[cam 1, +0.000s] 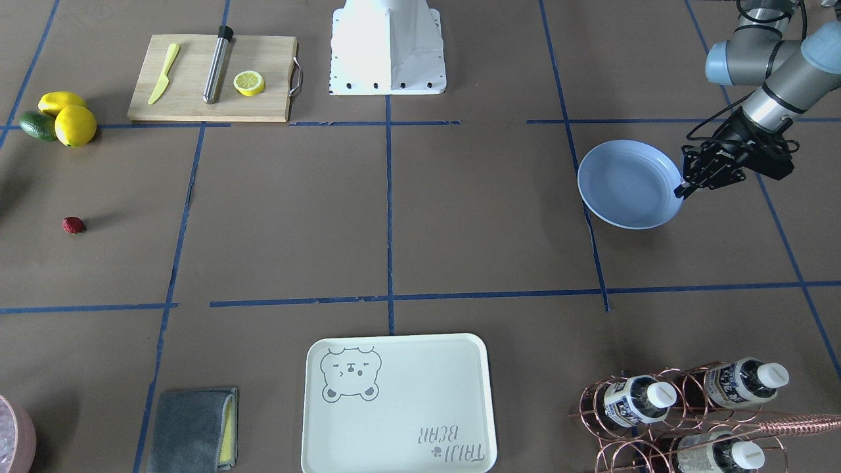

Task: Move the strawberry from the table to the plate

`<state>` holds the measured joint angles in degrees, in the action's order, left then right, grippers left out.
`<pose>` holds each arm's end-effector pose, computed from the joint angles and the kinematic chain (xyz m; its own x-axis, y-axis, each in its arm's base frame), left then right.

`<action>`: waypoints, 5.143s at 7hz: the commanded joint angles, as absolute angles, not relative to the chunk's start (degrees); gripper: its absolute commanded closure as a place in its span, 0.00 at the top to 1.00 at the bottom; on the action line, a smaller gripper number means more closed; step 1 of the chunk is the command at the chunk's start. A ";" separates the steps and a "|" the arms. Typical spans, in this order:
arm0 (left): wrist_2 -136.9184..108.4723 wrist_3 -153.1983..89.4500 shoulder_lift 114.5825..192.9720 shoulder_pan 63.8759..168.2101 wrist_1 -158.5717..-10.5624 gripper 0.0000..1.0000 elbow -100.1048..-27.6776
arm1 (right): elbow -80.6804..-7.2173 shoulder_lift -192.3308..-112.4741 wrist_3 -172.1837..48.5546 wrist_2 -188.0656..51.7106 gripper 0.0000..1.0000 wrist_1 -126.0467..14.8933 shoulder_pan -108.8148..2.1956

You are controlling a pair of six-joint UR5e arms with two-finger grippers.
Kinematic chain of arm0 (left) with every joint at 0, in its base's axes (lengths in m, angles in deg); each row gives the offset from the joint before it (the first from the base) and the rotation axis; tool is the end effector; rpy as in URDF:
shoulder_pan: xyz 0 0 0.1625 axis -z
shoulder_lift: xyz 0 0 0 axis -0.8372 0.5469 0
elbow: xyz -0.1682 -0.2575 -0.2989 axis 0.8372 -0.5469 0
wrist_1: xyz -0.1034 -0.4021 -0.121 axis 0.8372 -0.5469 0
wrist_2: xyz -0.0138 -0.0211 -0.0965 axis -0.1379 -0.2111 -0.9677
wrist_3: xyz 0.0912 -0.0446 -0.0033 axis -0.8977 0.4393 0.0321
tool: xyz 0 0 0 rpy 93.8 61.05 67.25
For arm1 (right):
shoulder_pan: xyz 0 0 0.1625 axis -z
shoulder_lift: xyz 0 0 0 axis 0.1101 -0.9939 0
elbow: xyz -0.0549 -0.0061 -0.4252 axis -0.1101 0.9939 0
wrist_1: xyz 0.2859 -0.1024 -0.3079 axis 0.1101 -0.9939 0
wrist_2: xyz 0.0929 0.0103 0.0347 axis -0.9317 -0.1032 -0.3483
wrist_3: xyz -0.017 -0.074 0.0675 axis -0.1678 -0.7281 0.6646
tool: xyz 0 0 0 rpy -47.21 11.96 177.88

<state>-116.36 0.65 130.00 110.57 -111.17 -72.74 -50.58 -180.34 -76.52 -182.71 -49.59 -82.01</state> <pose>0.2351 -0.4505 0.5089 0.4924 0.2836 -0.8228 0.0776 0.9274 0.3660 0.0445 -0.4727 0.6027 0.6674 -0.2550 0.6997 0.0063 0.9414 0.3371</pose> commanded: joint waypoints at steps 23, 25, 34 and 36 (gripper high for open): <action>-121.62 -62.53 134.13 150.49 -51.26 1.00 -71.09 | -68.64 -179.43 -41.84 -169.56 1.00 -49.41 -51.89; -121.71 -62.78 132.60 150.71 -51.43 1.00 -71.27 | -65.15 -186.62 -37.48 -161.82 1.00 -35.78 -45.39; -121.80 -62.86 132.34 150.71 -51.87 1.00 -71.36 | -44.82 -184.20 -37.54 -154.32 0.79 -15.66 -41.05; -121.89 -62.86 132.25 150.71 -51.87 1.00 -71.36 | -44.82 -184.11 -37.54 -154.32 0.52 -15.66 -41.05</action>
<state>-121.82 -62.86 132.34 150.71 -51.87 -71.37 -44.76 -184.17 -37.58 -154.32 -15.66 -41.04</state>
